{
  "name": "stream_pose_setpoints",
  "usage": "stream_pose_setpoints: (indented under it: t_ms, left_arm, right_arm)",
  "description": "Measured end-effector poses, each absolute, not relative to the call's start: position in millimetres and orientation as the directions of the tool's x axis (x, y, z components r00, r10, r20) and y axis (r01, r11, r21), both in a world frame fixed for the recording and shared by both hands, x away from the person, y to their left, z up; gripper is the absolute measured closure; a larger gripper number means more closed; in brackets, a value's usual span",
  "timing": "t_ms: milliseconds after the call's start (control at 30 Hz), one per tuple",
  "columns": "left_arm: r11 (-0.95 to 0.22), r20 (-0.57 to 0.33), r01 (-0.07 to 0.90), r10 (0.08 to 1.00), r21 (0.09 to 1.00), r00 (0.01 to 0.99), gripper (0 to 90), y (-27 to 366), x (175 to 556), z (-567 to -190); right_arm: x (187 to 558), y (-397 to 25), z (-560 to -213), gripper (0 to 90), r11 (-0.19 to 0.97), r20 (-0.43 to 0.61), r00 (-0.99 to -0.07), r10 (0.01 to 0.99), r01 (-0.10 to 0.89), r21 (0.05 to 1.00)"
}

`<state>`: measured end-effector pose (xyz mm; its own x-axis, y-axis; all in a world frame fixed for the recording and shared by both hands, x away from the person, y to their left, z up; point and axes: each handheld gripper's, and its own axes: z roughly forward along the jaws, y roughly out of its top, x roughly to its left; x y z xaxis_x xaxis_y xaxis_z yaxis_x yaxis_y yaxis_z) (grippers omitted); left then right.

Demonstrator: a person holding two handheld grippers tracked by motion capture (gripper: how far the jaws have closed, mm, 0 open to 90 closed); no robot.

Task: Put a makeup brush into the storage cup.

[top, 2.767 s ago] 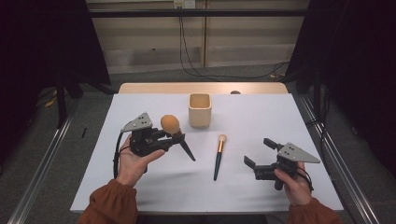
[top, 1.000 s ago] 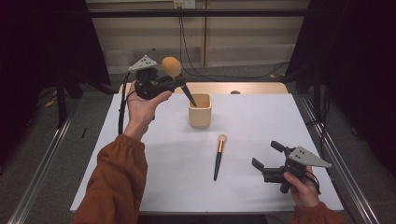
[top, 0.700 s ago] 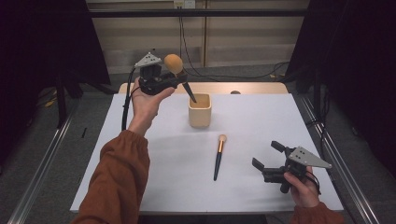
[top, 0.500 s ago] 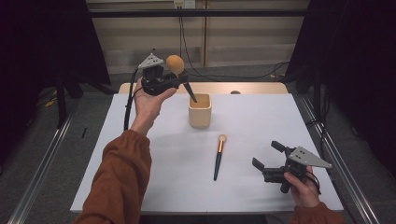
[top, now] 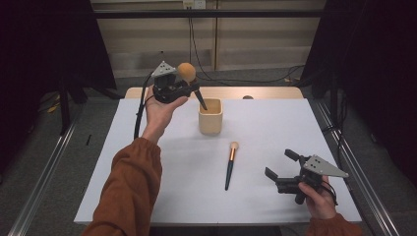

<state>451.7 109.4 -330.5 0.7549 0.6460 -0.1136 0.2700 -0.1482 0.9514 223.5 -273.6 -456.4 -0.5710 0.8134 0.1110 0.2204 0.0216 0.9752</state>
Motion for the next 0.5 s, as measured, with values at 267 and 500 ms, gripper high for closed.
stream_pose_setpoints:
  t_ms: [267,500]
  left_arm:
    - [-0.163,-0.108,0.278,0.653,0.947,0.75,65.8,110.6,449.6,-336.6]
    - [-0.179,-0.105,0.292,0.661,0.94,0.743,65.7,108.7,451.1,-349.0]
  right_arm:
    - [223.1,-274.8,-456.3,0.0,0.02,0.11,-0.565,0.817,0.218,0.976]
    - [223.4,-274.9,-456.6,0.0,0.02,0.11,-0.564,0.818,0.219,0.976]
